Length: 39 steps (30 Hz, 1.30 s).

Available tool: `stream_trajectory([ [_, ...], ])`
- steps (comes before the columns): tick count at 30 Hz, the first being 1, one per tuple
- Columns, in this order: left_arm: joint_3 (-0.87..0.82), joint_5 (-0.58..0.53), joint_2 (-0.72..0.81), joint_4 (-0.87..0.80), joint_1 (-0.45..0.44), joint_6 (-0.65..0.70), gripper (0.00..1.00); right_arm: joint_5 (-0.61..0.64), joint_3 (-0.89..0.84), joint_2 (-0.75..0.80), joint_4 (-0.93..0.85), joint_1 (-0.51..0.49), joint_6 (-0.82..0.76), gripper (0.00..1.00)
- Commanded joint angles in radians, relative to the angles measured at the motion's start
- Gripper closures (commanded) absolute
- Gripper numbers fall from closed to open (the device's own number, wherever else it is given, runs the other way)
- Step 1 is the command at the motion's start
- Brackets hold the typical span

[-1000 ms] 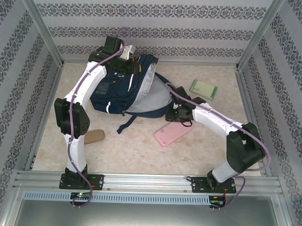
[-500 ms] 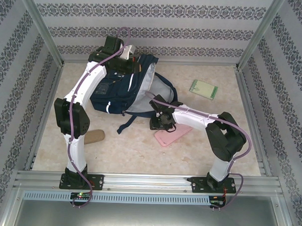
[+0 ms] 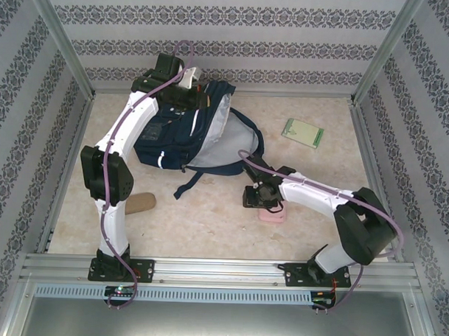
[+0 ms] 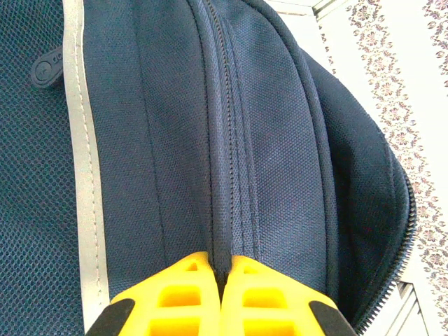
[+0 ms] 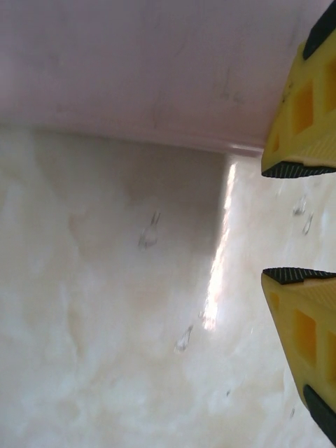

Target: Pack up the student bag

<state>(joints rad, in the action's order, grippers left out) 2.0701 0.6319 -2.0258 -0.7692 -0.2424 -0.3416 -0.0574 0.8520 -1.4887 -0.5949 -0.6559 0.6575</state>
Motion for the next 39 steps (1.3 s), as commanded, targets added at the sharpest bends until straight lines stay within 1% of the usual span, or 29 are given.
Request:
stream_trajectory([
  [1,0.007,0.017,0.029,0.062,0.002,0.006,1.0,0.046,-0.008,0.066,-0.066,0.006,0.014,0.58],
  [3,0.007,0.018,0.029,0.061,0.002,0.008,1.0,0.075,0.009,0.112,-0.095,0.004,0.016,0.56],
  [4,0.007,0.017,0.03,0.06,0.002,0.008,1.0,0.093,0.011,0.13,-0.108,0.005,0.018,0.53],
  [7,0.005,0.018,0.033,0.057,0.002,0.008,1.0,0.14,0.002,0.189,-0.147,0.024,0.032,0.33],
  [8,0.005,0.018,0.033,0.058,0.002,0.007,1.0,0.136,-0.012,0.211,-0.148,0.039,0.035,0.27],
  [11,0.005,0.02,0.033,0.059,0.002,0.007,1.0,0.097,-0.063,0.261,-0.137,0.095,0.038,0.03],
  [12,0.004,0.02,0.035,0.06,0.002,0.006,1.0,0.075,-0.08,0.276,-0.128,0.11,0.027,0.02],
  [14,0.004,0.021,0.034,0.061,0.002,0.006,1.0,0.07,-0.102,0.299,-0.118,0.119,0.002,0.02],
  [19,0.004,0.02,0.036,0.061,0.002,0.001,1.0,0.132,-0.12,0.308,-0.157,0.132,-0.034,0.02],
  [21,0.002,0.02,0.033,0.061,0.002,0.0,1.0,0.158,-0.125,0.289,-0.17,0.143,-0.038,0.02],
  [28,0.004,0.022,0.029,0.066,0.0,-0.005,1.0,0.149,-0.107,0.165,-0.15,0.148,-0.102,0.02],
  [32,0.005,0.017,0.029,0.06,0.0,-0.001,1.0,0.146,-0.093,0.121,-0.137,0.148,-0.14,0.02],
  [37,0.004,0.013,0.028,0.057,-0.001,0.005,1.0,0.074,-0.09,0.083,-0.094,0.148,-0.159,0.02],
  [39,0.004,0.014,0.027,0.056,0.0,0.003,1.0,0.064,-0.084,0.056,-0.091,0.148,-0.161,0.02],
])
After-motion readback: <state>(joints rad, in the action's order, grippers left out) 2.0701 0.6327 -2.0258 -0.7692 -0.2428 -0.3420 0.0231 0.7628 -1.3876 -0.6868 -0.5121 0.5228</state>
